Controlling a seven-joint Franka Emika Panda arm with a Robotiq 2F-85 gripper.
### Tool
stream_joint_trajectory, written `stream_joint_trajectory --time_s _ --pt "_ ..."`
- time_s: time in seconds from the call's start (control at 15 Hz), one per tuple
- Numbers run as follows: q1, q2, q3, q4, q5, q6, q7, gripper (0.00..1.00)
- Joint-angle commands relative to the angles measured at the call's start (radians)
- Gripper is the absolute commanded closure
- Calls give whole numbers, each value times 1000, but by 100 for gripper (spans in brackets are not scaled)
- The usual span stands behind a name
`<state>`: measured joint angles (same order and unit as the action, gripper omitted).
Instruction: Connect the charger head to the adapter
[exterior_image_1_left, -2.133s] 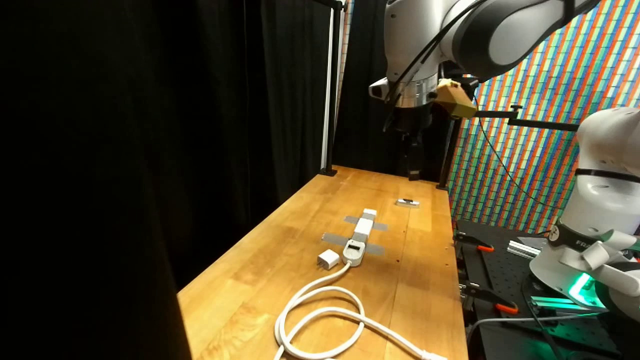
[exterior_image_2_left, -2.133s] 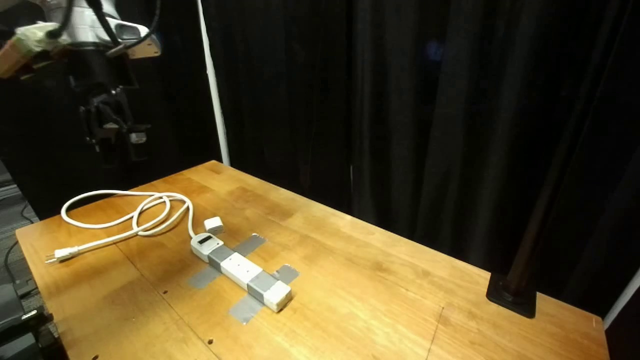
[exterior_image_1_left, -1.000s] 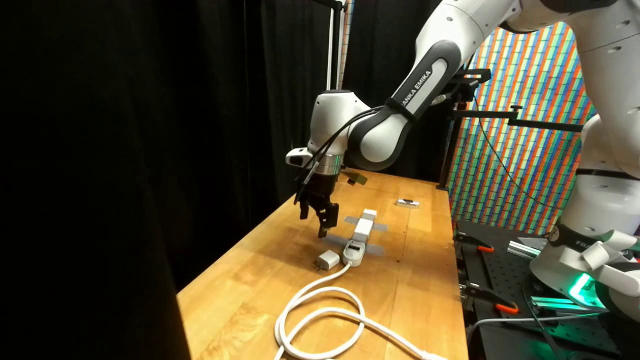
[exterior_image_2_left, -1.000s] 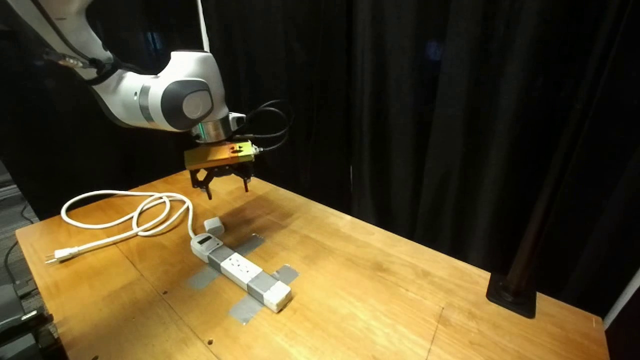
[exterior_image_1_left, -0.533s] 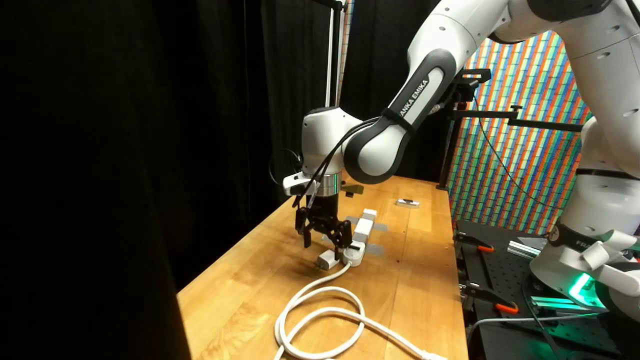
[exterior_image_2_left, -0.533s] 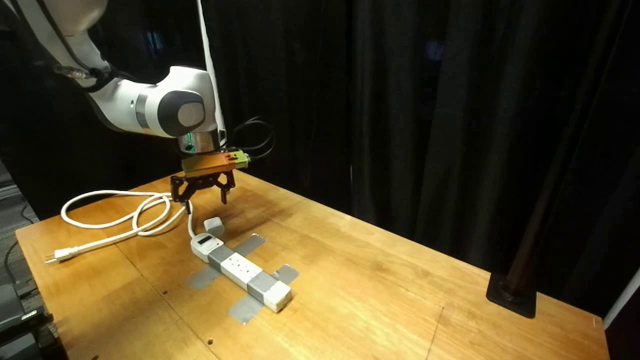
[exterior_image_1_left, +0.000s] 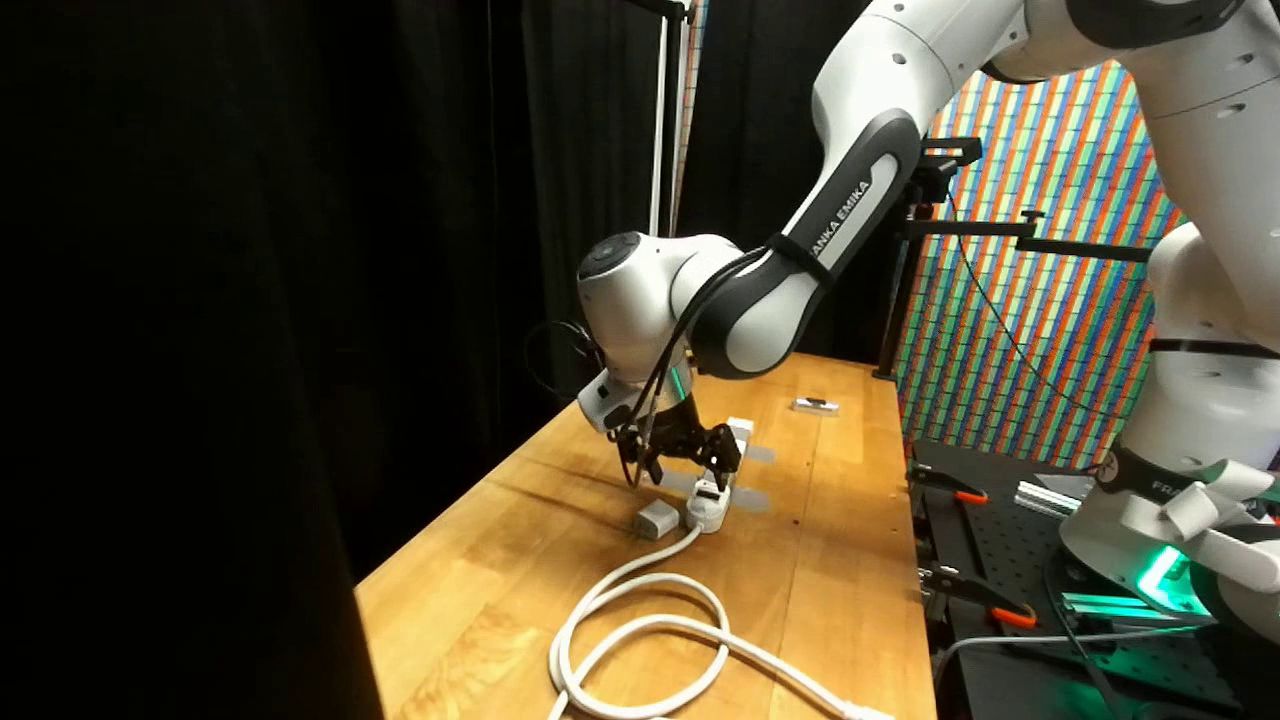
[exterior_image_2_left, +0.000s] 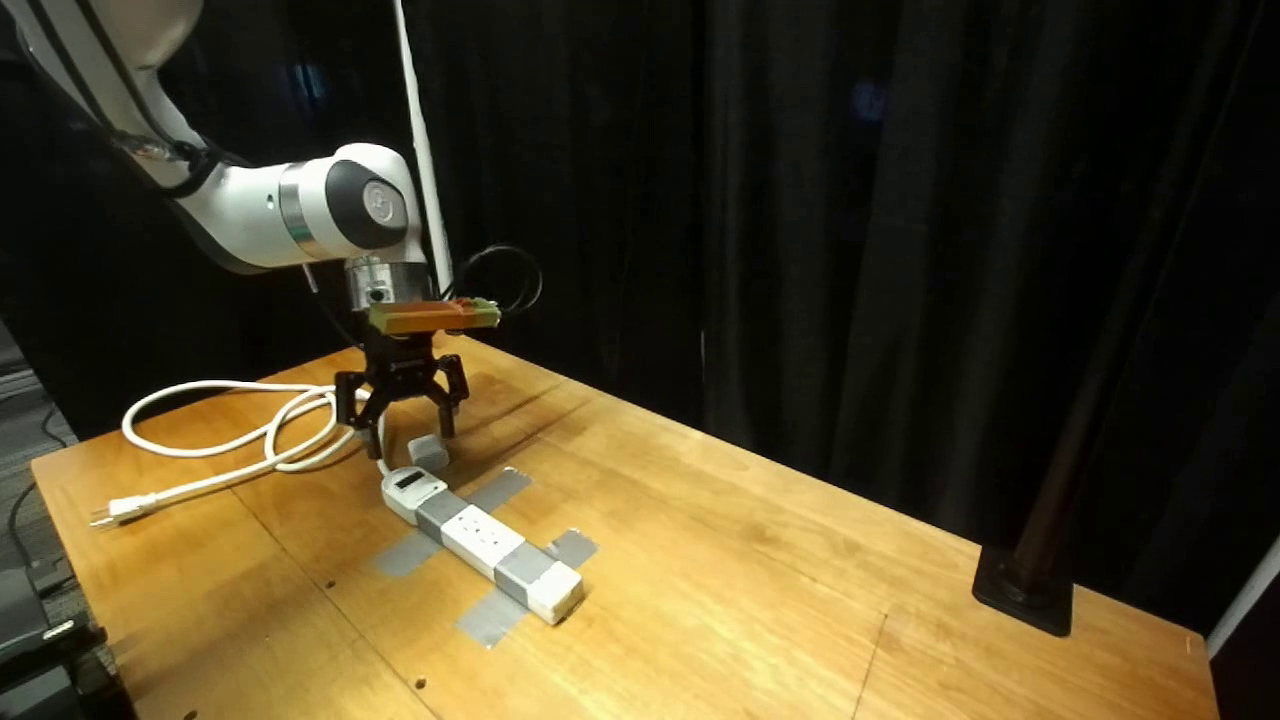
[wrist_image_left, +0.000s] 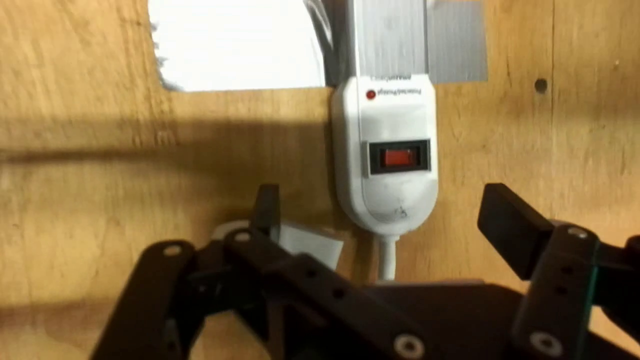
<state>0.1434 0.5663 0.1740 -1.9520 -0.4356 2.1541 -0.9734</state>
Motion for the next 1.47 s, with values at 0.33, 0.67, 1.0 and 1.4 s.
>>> stream_joint_trajectory --time_s 0.33,0.67,1.0,1.4 --pt "29 75 -18 110 31 -16 188 0" --pt "13 82 -12 104 103 46 278 0" --pt "30 88 -34 98 68 107 396 0" --pt "20 118 -27 100 69 128 440 25"
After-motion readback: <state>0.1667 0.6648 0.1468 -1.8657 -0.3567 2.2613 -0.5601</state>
